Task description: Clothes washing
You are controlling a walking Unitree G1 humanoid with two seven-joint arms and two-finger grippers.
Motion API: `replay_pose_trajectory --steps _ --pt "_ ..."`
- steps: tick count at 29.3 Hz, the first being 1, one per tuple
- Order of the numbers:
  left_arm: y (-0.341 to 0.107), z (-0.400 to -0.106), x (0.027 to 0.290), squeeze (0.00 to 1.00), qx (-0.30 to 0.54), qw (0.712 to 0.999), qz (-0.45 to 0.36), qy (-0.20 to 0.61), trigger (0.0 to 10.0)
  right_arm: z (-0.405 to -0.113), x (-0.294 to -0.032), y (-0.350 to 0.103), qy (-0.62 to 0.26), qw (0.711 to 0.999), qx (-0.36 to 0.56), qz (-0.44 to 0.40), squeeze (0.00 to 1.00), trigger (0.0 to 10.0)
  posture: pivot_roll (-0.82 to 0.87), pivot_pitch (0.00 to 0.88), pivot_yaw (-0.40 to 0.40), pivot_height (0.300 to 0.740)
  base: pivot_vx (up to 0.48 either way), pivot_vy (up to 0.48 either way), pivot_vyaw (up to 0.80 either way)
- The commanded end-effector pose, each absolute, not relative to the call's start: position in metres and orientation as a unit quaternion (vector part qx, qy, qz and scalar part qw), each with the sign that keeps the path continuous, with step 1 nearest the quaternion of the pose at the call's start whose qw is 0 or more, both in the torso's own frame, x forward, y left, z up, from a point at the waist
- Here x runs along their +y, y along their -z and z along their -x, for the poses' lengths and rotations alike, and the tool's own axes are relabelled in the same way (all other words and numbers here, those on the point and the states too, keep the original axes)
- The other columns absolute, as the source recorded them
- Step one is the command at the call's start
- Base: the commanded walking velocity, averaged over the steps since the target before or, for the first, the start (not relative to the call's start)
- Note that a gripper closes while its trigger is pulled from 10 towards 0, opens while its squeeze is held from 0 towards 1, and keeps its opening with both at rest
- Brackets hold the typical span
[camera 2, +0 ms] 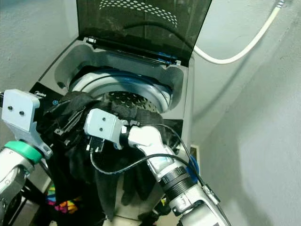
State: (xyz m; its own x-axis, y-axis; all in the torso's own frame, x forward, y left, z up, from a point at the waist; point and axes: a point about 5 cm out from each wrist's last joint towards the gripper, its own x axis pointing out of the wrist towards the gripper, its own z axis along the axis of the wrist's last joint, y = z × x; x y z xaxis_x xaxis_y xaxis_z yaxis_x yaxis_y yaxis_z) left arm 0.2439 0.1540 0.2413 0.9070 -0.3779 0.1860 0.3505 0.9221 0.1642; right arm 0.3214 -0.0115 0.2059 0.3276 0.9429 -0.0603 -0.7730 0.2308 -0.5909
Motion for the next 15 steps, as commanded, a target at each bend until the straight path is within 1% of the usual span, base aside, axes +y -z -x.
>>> replay_pose_trajectory --steps 1,6,10,11,13,14,15 --pt "-0.241 -0.242 0.151 0.0 -0.102 0.973 -0.065 0.195 10.0 -0.325 -0.015 -0.204 -0.554 0.765 -0.152 0.29 0.0 0.0 0.09 0.062 -0.062 0.74 0.0 0.0 0.0" --pt "-0.241 -0.242 0.15 0.0 -0.102 0.973 -0.065 0.196 10.0 -0.327 -0.015 -0.206 -0.553 0.764 -0.158 0.294 0.0 0.0 0.08 0.062 -0.061 0.74 0.0 0.0 0.0" --pt "-0.241 -0.243 0.149 0.0 -0.102 0.973 -0.064 0.197 10.0 -0.34 -0.019 -0.219 -0.524 0.784 -0.162 0.289 0.0 0.0 0.08 0.062 -0.061 0.74 0.0 0.0 0.0" --pt "-0.241 -0.243 0.149 0.0 -0.102 0.973 -0.064 0.197 10.0 -0.34 -0.019 -0.219 -0.524 0.784 -0.162 0.289 0.0 0.0 0.08 0.062 -0.061 0.74 0.0 0.0 0.0" --pt "-0.241 -0.244 0.149 0.0 -0.102 0.973 -0.064 0.198 10.0 -0.352 -0.025 -0.23 -0.495 0.801 -0.167 0.292 0.0 0.0 0.08 0.062 -0.061 0.74 0.0 0.0 0.0" --pt "-0.241 -0.244 0.149 0.0 -0.102 0.973 -0.064 0.198 10.0 -0.352 -0.025 -0.23 -0.495 0.801 -0.167 0.292 0.0 0.0 0.08 0.062 -0.061 0.74 0.0 0.0 0.0" --pt "-0.241 -0.244 0.149 0.0 -0.103 0.973 -0.064 0.198 10.0 -0.359 -0.029 -0.237 -0.476 0.811 -0.17 0.293 0.0 0.0 0.08 0.062 -0.061 0.74 0.0 0.0 0.0"
